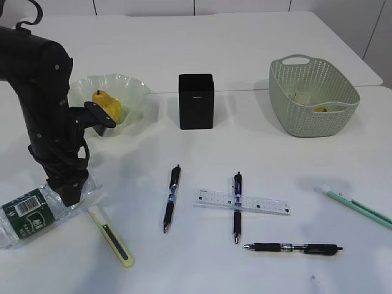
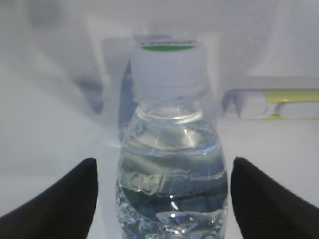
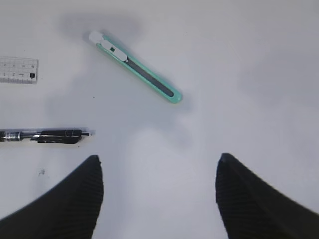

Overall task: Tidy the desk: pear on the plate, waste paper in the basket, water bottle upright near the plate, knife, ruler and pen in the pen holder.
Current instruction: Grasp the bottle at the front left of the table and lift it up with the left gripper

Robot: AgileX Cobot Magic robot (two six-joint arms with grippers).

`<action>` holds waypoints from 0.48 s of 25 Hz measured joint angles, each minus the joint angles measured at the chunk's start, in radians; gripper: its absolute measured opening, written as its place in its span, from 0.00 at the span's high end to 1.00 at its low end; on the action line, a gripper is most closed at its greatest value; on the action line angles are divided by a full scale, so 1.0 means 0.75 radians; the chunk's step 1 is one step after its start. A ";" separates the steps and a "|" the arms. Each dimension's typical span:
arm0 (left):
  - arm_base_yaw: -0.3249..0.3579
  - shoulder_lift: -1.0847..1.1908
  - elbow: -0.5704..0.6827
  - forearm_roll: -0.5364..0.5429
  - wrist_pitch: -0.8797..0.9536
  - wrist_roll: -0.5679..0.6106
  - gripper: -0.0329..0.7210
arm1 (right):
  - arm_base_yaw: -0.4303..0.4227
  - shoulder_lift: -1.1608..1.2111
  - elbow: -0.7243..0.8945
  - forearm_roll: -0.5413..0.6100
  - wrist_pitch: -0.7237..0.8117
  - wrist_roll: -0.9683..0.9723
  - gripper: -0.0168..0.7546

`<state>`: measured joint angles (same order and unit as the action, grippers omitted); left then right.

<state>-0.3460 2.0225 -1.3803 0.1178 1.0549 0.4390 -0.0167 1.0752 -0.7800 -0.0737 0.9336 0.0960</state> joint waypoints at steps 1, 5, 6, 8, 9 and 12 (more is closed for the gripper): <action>0.000 0.008 0.000 0.000 0.000 0.000 0.18 | 0.000 0.000 0.000 0.000 0.000 0.000 0.26; 0.000 0.042 0.000 0.002 0.000 0.000 0.18 | 0.000 0.000 0.000 0.000 0.000 0.000 0.26; 0.000 0.045 0.000 0.002 0.000 0.000 0.18 | 0.000 0.000 0.000 0.000 0.000 0.000 0.26; 0.000 0.051 0.000 0.002 0.000 0.000 0.18 | 0.000 0.000 0.000 0.000 0.000 0.000 0.26; 0.000 0.051 0.000 0.002 0.000 0.000 0.18 | 0.000 0.000 0.000 0.000 0.000 0.000 0.26; 0.000 0.051 0.000 0.003 0.000 0.000 0.18 | 0.000 0.000 0.000 0.000 0.000 0.000 0.26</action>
<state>-0.3460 2.0605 -1.3803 0.1201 1.0549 0.4390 -0.0167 1.0752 -0.7800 -0.0737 0.9336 0.0960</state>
